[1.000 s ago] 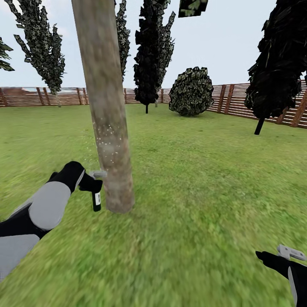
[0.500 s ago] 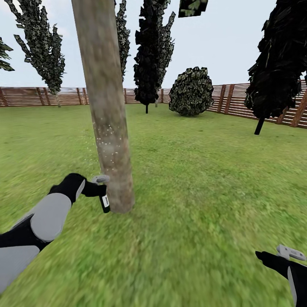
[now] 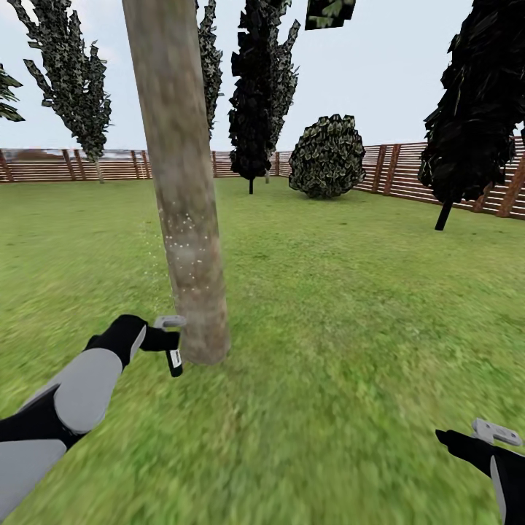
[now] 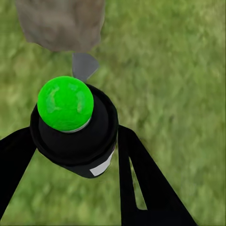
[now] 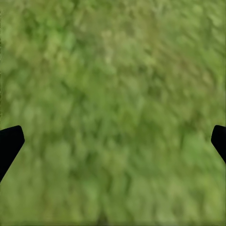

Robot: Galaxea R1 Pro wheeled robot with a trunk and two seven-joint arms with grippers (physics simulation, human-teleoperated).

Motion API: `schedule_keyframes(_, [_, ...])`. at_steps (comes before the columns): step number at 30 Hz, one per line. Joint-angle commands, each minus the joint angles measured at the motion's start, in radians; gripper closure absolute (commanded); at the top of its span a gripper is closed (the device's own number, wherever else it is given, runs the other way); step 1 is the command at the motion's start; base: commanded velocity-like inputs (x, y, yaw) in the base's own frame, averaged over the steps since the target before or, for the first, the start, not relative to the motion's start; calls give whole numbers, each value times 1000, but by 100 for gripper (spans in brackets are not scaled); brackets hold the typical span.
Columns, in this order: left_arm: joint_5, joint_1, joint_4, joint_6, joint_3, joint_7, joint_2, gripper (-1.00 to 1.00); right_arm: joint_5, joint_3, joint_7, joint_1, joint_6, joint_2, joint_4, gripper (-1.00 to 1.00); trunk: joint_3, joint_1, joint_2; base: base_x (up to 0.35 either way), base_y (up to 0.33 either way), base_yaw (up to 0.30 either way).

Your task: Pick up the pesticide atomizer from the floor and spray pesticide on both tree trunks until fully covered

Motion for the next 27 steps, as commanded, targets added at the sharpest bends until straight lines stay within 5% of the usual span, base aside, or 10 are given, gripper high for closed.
schedule_keyframes(1, [-7, 1, -2, 3, 8, 22, -2, 100, 11, -2, 9, -1, 3, 1, -1, -100, -1, 0, 0, 0, 0, 0])
schedule_keyframes(10, [96, 4, 0, 1, 10, 224, -32, 100, 11, -2, 10, -1, 3, 2, -2, -100, -1, 0, 0, 0, 0, 0])
schedule_keyframes(27, [95, 31, 20, 7, 8, 246, -31, 100, 11, -3, 12, -1, 3, 2, -3, -100, -1, 0, 0, 52, -20, 48])
